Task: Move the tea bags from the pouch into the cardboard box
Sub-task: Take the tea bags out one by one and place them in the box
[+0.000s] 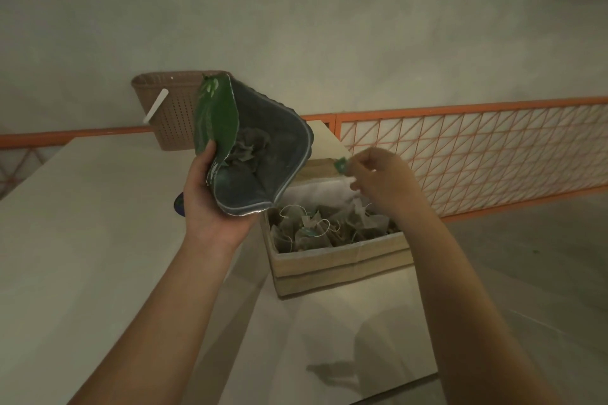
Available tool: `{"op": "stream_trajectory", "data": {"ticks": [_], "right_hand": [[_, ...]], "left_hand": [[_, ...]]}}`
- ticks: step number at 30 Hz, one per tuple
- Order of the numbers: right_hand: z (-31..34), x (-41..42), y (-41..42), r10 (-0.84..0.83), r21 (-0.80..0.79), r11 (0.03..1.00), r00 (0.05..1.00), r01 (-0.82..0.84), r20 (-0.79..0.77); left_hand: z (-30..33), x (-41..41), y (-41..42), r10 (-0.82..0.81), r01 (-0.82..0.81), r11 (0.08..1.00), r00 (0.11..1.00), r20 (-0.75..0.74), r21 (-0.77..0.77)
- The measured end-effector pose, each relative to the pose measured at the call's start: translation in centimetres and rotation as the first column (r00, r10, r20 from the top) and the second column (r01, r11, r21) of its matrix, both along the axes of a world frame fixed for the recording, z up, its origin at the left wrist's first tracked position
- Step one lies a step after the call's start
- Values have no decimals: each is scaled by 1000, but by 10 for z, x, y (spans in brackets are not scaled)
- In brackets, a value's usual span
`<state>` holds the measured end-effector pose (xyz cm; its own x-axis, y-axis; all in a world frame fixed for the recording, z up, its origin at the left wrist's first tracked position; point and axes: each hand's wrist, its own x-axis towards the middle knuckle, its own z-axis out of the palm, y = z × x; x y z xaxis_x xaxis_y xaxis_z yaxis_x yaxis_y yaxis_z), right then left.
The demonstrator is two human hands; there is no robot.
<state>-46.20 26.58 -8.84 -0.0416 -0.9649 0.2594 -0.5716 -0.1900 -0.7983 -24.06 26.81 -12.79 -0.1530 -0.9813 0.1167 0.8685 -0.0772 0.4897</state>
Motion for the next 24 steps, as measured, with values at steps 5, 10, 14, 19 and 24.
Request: {"op": "stream_trajectory", "data": {"ticks": [5,10,14,19,24], "right_hand": [[-25,-1,-5,103,245,968,972,-50,-210],[-17,-3,2,291,401,908,870,-121,-397],[4,15,7,131,0,991,977,-132,-167],[35,55,19,369,-512,807,928,-295,47],[33,90,-7,313,-667,693,948,-273,-63]], "left_hand": [[-2,0,-3,3,-3,1000,1000,16,-7],[-1,1,-4,-5,5,1000,1000,3,-3],[3,1,-1,-18,18,1000,1000,-11,-11],[4,6,3,-53,53,999,999,11,-6],[11,13,13,-84,84,996,996,-12,-28]]}}
